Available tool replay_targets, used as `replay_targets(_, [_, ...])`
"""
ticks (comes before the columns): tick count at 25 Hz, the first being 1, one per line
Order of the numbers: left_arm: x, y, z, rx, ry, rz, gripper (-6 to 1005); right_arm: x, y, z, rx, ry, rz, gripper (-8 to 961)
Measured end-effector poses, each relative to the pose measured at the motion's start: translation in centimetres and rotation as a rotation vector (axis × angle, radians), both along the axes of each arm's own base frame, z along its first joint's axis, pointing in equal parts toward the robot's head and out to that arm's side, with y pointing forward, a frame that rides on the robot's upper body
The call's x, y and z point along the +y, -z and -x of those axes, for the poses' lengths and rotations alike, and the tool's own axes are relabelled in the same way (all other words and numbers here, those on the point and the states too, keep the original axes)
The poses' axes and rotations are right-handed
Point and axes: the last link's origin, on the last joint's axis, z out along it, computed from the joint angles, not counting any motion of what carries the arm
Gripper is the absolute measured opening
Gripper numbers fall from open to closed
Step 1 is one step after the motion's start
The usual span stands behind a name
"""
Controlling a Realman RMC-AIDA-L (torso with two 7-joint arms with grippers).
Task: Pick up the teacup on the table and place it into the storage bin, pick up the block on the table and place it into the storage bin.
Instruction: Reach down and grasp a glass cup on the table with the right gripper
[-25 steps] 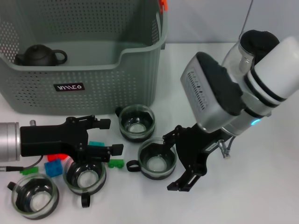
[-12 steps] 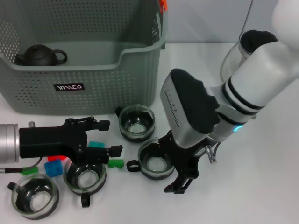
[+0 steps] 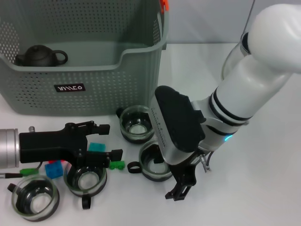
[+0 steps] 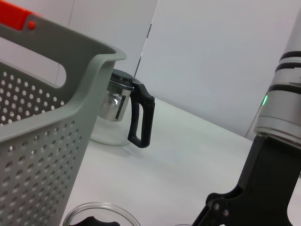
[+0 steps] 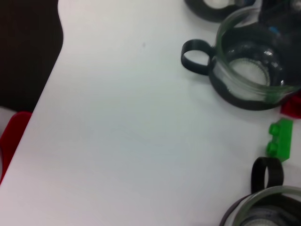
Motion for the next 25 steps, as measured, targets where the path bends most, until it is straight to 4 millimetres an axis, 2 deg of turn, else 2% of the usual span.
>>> replay_targets(14, [-0.16,0.20,0.09,-0.006,-0.004,0.004,898,-0.16,0.29,0.07,-0.021,0.002,-0.005,940])
replay_targets(20, [-0.17,0.13,0.16,-0.004,-0.003,0.001,896,-0.14,0.70,0.01,-0.052,-0.010,-0.028,824])
replay_targets(25, [-0.26,-0.08,0.40,-0.007,-0.005,-0.017,894,-0.17,0.69,0.59,-0.033,-0.023,-0.035,590])
